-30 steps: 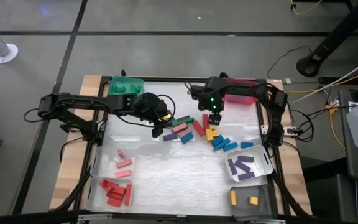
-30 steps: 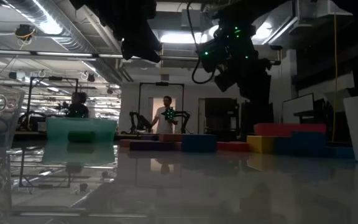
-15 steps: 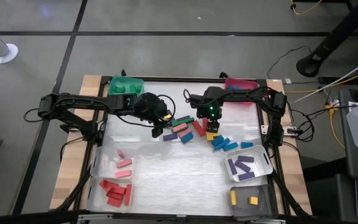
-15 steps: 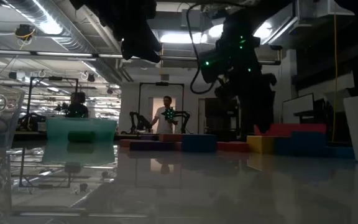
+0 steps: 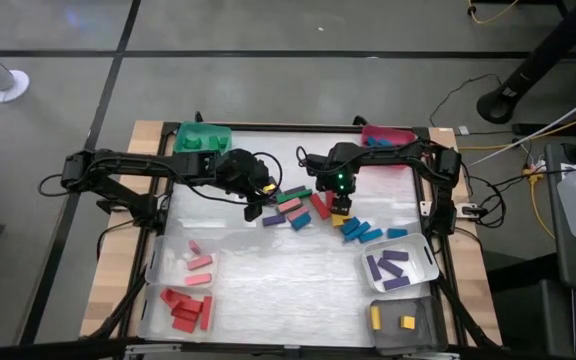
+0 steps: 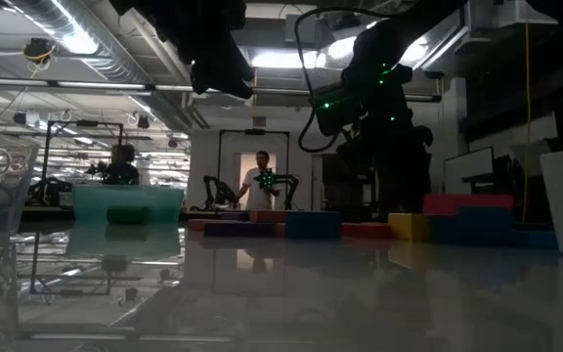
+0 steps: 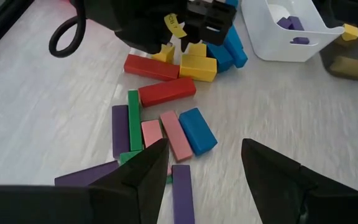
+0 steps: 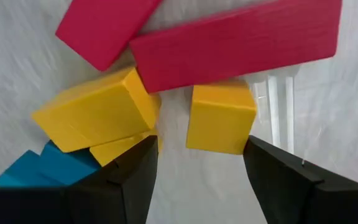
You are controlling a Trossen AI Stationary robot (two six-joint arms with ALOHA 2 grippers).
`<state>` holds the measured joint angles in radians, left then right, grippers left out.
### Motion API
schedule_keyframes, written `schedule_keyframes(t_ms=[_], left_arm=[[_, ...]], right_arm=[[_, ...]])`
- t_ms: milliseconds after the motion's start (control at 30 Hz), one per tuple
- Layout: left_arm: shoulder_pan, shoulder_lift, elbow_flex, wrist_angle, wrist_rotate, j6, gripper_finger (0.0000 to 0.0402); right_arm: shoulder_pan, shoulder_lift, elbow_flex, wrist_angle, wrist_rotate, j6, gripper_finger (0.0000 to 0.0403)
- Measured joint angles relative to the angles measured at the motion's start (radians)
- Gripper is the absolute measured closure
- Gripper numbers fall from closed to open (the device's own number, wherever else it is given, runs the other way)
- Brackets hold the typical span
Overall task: Sort blocks
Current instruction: Put the yellow block into the black bin
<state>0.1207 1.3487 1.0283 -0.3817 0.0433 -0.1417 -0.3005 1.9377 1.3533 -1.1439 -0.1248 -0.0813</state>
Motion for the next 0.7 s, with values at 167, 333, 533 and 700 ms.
schedule_keyframes(t_ms=[167,333,533,700], left_arm=[[0.0,0.0,0.0,0.0,0.0,0.0,0.0211],[0.0,0.0,0.0,0.0,0.0,0.0,0.0211],[0.0,0.0,0.0,0.0,0.0,0.0,0.0211],[0.0,0.0,0.0,0.0,0.0,0.0,0.0211]], right_arm=[[0.007,0.0,0.0,0.05,0.007,-0.001,0.0168],[0.007,0.0,0.0,0.085,0.031,0.012,0.0169],[0.006,0.0,-0.018,0.079,0.083,0.024,0.0193],[0.005,0.001,-0.075,0.114,0.05,0.025,0.0247]])
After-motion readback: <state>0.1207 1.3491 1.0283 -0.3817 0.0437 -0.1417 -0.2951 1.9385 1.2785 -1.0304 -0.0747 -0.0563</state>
